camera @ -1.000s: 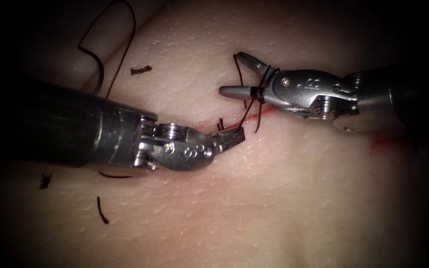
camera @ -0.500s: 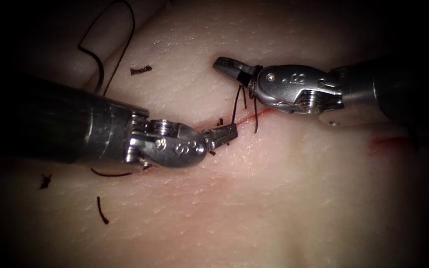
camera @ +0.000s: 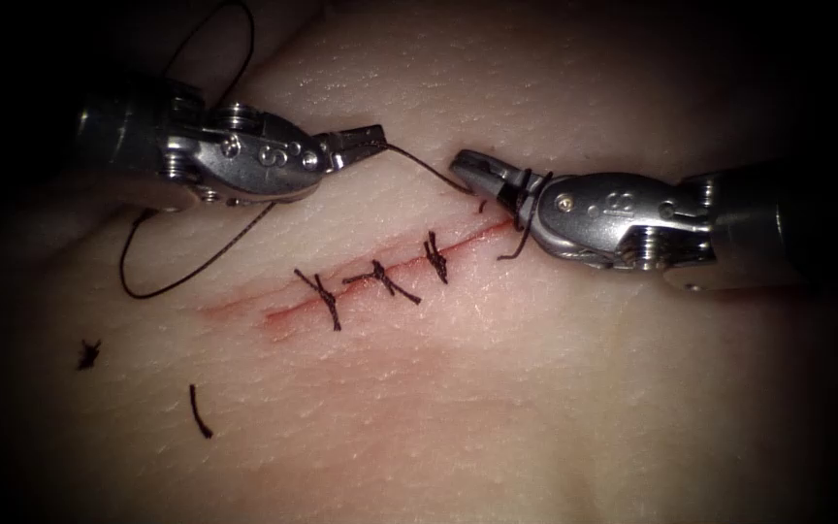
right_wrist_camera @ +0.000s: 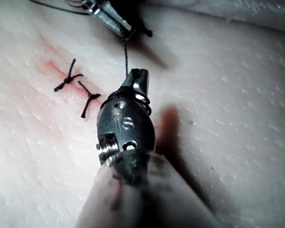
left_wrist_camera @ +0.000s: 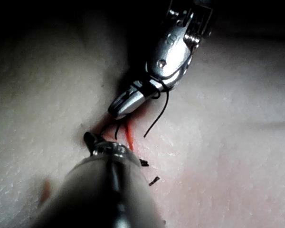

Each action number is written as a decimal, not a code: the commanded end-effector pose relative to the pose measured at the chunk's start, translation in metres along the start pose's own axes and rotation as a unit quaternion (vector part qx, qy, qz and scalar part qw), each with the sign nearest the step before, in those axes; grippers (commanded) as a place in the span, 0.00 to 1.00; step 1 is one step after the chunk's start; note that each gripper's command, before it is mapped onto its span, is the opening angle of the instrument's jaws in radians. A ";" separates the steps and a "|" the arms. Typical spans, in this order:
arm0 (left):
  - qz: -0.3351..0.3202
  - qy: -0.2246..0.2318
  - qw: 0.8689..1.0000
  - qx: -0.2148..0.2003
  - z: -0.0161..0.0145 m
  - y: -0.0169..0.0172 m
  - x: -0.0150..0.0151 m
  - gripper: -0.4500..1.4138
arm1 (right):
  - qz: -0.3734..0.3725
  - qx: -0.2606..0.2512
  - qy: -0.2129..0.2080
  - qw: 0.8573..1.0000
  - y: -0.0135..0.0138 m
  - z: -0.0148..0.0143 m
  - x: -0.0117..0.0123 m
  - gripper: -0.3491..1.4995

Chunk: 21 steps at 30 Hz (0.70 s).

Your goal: Wound Closure

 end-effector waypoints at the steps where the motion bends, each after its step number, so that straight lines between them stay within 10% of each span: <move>1: -0.001 -0.003 1.000 -0.001 0.0010 -0.0005 -0.0003 0.00 | -0.002 -0.001 0.000 1.000 -0.0012 -0.0001 -0.0013 0.00; 21: -0.032 -0.024 0.999 0.013 0.0103 -0.0142 -0.0023 0.00 | -0.021 0.001 0.007 1.000 -0.0065 -0.0060 -0.0034 0.00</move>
